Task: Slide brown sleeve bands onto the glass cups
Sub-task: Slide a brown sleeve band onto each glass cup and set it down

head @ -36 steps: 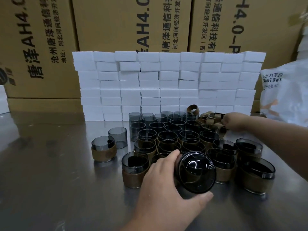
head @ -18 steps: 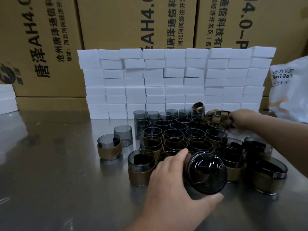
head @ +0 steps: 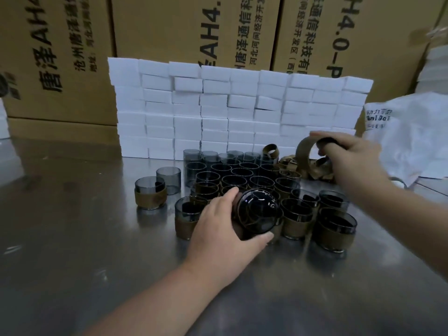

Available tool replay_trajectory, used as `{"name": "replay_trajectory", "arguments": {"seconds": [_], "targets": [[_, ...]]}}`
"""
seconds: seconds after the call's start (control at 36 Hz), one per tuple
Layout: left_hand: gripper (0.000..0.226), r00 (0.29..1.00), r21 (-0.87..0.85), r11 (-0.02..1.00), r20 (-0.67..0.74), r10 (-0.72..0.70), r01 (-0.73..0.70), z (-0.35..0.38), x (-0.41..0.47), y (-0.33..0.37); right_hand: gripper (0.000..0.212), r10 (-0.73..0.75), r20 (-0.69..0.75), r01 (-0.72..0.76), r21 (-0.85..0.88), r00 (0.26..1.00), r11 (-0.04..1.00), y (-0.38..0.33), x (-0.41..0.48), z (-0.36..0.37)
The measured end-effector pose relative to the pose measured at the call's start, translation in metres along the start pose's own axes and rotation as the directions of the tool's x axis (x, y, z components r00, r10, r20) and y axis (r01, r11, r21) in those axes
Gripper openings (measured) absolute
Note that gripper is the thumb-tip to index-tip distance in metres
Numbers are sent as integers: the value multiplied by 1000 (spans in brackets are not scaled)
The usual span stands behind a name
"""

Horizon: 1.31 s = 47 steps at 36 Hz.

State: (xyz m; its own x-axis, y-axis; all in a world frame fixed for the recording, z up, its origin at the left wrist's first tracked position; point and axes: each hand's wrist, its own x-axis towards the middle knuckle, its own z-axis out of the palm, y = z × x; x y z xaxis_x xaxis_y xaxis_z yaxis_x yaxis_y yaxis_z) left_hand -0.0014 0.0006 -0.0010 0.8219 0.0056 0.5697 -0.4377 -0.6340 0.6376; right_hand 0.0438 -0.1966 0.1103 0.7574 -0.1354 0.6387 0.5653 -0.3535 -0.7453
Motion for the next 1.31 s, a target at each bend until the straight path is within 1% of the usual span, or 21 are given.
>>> {"name": "replay_trajectory", "arguments": {"seconds": [0.08, 0.14, 0.19, 0.28, 0.33, 0.44, 0.5, 0.56, 0.67, 0.75, 0.81, 0.92, 0.97, 1.0, 1.08, 1.17, 1.25, 1.31], "targets": [[99, 999, -22, 999, -43, -33, 32, -1, 1, 0, 36, 35, 73, -53, 256, 997, 965, -13, -40, 21], [99, 995, -36, 998, -85, -49, 46, -1, 2, 0, 26, 33, 60, -51, 329, 998, 943, -12, -63, 34], [100, 991, -61, 997, -118, -56, 49, -1, 2, 0, 18, 12, 32, -22, 324, 999, 946, -6, -82, 46], [103, 988, -110, 993, -144, -62, 47, -1, 2, -1, 10, 22, 69, -44, 336, 997, 941, 6, -99, 56], [101, 987, -113, 993, -155, -43, 26, -1, 2, -2, 12, -1, 130, -41, 315, 991, 948, 10, -105, 58], [99, 990, -84, 996, -138, 23, -34, 0, 3, -2, 21, -102, 205, 66, 179, 973, 982, 17, -111, 59], [96, 990, -102, 994, -137, 21, -36, -1, 2, 0, 27, -103, 212, 76, 132, 972, 988, 20, -111, 60], [92, 991, -114, 993, -136, 15, -31, -1, 3, 2, 33, -79, 220, 54, 119, 972, 991, 21, -111, 59], [101, 990, -108, 992, -130, 54, -68, 1, 2, -1, 31, -35, 257, -4, 150, 966, 989, 24, -110, 60], [107, 991, -81, 993, -106, 76, -85, 3, 2, -2, 37, -46, 259, 6, 152, 965, 988, 25, -112, 62], [112, 993, -140, 985, -78, 85, -96, 2, 0, 1, 38, -40, 254, 10, 118, 966, 993, 25, -113, 63], [99, 989, -356, 929, 64, 132, -101, -3, -5, 9, 38, 8, 212, -32, 112, 977, 993, 27, -110, 62], [95, 980, -414, 902, 89, 177, -125, -6, -7, 10, 40, 23, 185, -47, 126, 982, 991, 28, -110, 62], [93, 976, -409, 901, 87, 199, -147, -7, -8, 9, 40, 30, 183, -55, 134, 983, 989, 29, -110, 62], [90, 965, -323, 920, 59, 255, -223, -8, -8, 9, 42, 43, 185, -67, 127, 982, 990, 30, -110, 63], [84, 968, -224, 945, 17, 250, -240, -9, -7, 12, 42, 54, 184, -75, 110, 981, 991, 30, -110, 64], [83, 969, -171, 956, 29, 247, -239, -9, -5, 11, 44, 63, 191, -85, 109, 979, 990, 28, -112, 64], [82, 973, -158, 963, 41, 226, -217, -10, -4, 9, 37, 76, 200, -101, 114, 977, 988, 27, -111, 63]]}}
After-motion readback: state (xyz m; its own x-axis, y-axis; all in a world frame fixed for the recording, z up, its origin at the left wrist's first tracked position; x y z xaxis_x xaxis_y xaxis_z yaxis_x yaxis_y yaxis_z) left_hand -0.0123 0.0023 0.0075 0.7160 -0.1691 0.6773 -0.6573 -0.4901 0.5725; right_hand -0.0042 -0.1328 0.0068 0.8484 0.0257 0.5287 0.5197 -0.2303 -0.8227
